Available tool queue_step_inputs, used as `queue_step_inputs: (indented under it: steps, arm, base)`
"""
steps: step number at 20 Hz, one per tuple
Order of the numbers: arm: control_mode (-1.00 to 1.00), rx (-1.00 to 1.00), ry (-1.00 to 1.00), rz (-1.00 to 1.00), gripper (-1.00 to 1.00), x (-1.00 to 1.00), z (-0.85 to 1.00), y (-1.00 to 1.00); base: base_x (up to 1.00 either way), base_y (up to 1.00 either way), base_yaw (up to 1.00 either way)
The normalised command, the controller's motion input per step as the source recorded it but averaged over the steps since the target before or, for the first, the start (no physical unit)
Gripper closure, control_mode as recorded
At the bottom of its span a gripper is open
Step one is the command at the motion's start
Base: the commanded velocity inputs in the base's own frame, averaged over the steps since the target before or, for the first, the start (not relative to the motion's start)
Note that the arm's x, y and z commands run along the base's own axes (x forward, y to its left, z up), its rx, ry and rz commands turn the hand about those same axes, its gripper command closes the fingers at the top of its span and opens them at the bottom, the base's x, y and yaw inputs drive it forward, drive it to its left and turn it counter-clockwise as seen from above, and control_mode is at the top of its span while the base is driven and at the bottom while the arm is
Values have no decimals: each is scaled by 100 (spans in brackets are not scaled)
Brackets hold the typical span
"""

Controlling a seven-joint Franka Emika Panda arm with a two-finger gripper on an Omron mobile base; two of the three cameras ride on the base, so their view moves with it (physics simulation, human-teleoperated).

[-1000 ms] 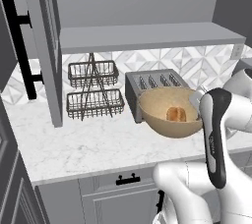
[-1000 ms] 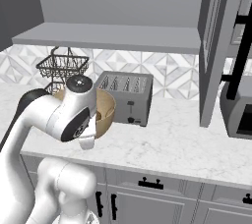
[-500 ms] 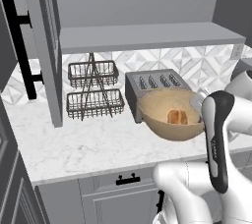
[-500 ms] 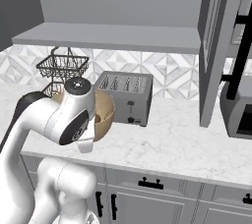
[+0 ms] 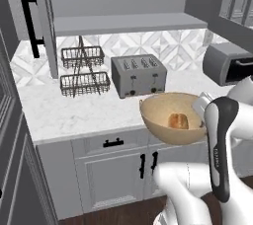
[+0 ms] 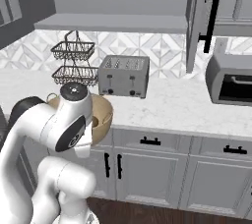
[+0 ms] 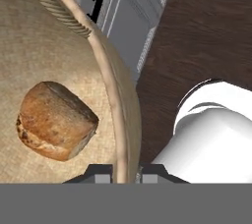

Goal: Open the cabinet, pick up the bread from the cabinet and place it in the basket. Then move the basket to the dining counter.

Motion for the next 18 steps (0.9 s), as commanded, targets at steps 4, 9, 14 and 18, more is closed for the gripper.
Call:
queue_step_inputs:
  steps: [4, 9, 14, 18]
  arm:
    - [100, 0, 0, 0, 100, 0, 0, 0]
    - [100, 0, 0, 0, 100, 0, 0, 0]
    - [100, 0, 0, 0, 100, 0, 0, 0]
    - [100, 0, 0, 0, 100, 0, 0, 0]
  base:
    - [-40, -86, -56]
    - [0, -68, -79]
    - [0, -54, -87]
    - [0, -44, -91]
